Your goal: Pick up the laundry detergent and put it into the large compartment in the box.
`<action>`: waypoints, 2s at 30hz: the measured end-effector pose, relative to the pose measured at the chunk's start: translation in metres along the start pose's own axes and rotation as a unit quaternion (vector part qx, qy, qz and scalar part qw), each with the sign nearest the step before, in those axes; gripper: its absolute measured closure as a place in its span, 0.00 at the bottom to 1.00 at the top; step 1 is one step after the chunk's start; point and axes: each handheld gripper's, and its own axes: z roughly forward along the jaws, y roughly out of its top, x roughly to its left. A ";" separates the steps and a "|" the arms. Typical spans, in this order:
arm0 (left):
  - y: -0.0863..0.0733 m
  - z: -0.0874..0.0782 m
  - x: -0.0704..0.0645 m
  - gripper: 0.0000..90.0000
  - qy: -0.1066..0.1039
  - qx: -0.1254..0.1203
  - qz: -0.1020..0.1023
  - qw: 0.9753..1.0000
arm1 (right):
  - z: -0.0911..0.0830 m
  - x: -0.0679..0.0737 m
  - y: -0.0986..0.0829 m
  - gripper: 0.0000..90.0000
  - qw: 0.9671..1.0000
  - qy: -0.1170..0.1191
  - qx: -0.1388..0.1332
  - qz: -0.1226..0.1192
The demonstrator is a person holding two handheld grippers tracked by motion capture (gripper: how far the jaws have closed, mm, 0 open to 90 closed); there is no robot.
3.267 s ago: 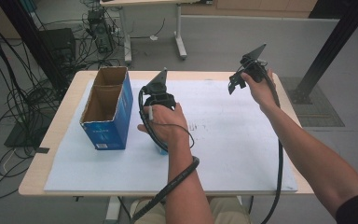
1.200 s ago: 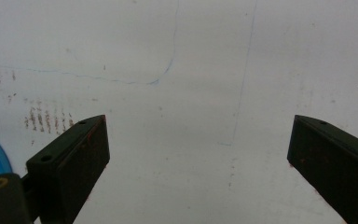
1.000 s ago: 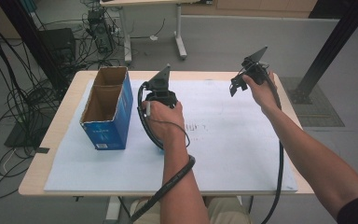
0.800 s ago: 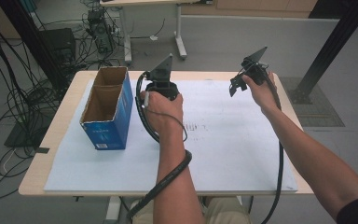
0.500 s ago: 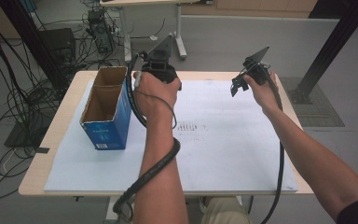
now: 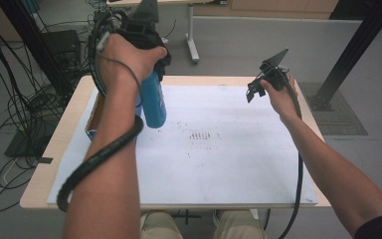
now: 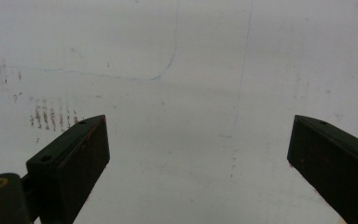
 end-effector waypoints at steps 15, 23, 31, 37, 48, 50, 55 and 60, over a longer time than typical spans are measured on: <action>0.024 -0.054 0.033 0.41 0.010 -0.009 0.034 0.999 | -0.009 -0.002 -0.008 0.06 1.000 -0.004 -0.008 0.016; 0.035 -0.060 0.052 0.41 0.013 -0.003 0.036 0.999 | -0.012 0.001 -0.011 0.06 1.000 -0.007 -0.009 0.017; 0.041 -0.056 0.065 0.41 0.025 0.003 0.029 0.999 | -0.015 0.004 -0.013 0.06 1.000 -0.007 -0.011 0.017; 0.044 -0.061 0.076 0.41 0.022 0.000 0.022 1.000 | -0.017 0.003 -0.013 0.06 1.000 -0.008 -0.012 0.018; 0.051 -0.063 0.093 0.41 0.026 -0.002 0.007 1.000 | -0.020 0.006 -0.012 0.06 1.000 -0.010 -0.013 0.016; 0.052 -0.063 0.095 0.41 0.026 -0.002 0.006 1.000 | -0.019 0.006 -0.012 0.06 1.000 -0.012 -0.012 0.016; 0.052 -0.064 0.098 0.41 0.027 -0.001 0.004 1.000 | -0.018 0.008 -0.011 0.06 1.000 -0.012 -0.010 0.015; 0.051 -0.062 0.101 0.41 0.026 0.001 0.003 1.000 | -0.019 0.008 -0.012 0.06 1.000 -0.012 -0.012 0.014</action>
